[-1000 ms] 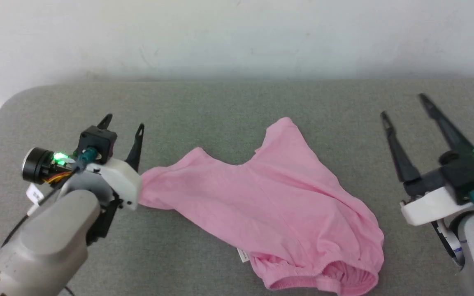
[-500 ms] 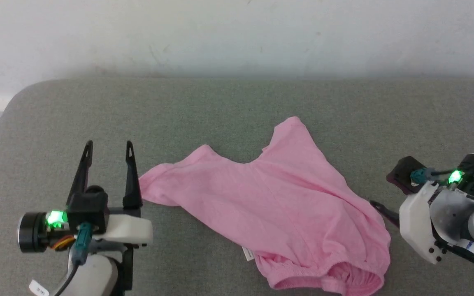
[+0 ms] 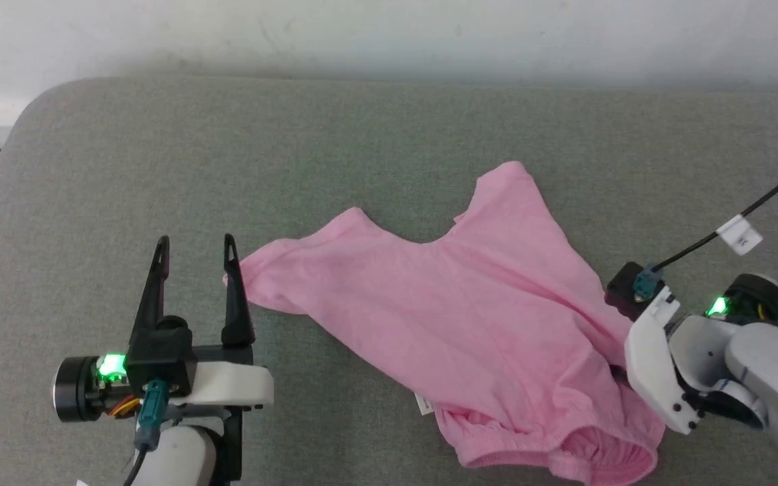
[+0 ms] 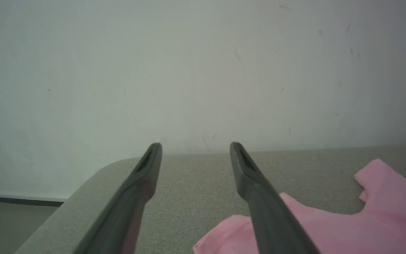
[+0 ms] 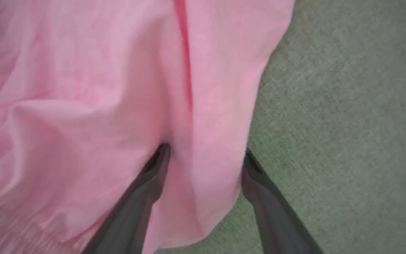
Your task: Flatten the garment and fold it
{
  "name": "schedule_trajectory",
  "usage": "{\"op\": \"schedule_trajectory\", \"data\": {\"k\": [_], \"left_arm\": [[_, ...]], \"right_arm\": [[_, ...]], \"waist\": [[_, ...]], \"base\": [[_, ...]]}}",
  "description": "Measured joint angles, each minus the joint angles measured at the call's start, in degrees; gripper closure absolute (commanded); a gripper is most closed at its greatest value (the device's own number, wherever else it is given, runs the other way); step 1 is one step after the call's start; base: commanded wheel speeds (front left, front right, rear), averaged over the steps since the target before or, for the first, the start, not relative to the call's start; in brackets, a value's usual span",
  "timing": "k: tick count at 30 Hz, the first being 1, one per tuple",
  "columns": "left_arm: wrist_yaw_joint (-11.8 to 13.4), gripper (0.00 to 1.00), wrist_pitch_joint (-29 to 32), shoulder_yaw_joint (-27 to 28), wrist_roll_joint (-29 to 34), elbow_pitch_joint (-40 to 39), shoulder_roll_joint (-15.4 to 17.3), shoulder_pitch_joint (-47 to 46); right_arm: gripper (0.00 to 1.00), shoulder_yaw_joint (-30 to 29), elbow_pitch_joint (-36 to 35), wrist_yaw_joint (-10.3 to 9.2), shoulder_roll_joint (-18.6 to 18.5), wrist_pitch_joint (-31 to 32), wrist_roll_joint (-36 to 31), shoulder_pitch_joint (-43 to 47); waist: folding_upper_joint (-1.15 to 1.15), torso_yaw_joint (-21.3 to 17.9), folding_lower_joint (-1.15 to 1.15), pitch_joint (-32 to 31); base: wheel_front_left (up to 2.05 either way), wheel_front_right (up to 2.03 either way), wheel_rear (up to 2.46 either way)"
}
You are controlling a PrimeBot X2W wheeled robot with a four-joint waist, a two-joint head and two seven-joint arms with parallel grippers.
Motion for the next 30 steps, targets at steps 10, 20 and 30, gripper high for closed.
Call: {"op": "schedule_trajectory", "data": {"k": [10, 20, 30], "left_arm": [[-4.3, 0.0, 0.0, 4.9, 4.0, 0.8, -4.1, 0.0], [-7.9, 0.0, 0.0, 6.5, 6.3, 0.1, -7.2, -0.5], [-10.3, 0.0, 0.0, 6.1, 8.2, -0.4, -10.7, -6.1]], "right_arm": [[1.0, 5.1, 3.7, 0.09, 1.3, -10.1, -0.4, -2.4], [1.0, 0.8, 4.4, 0.02, -6.2, -14.0, -0.1, -13.5], [1.0, -5.5, 25.5, 0.01, -5.8, -14.6, 0.2, -20.7]], "waist": [[0.0, 0.8, -0.01, 2.5], [0.0, 1.3, 0.0, 3.0], [0.0, 6.0, 0.0, 8.3]], "base": [[0.0, 0.0, 0.0], [0.0, 0.0, 0.0], [0.0, 0.0, 0.0]]}}
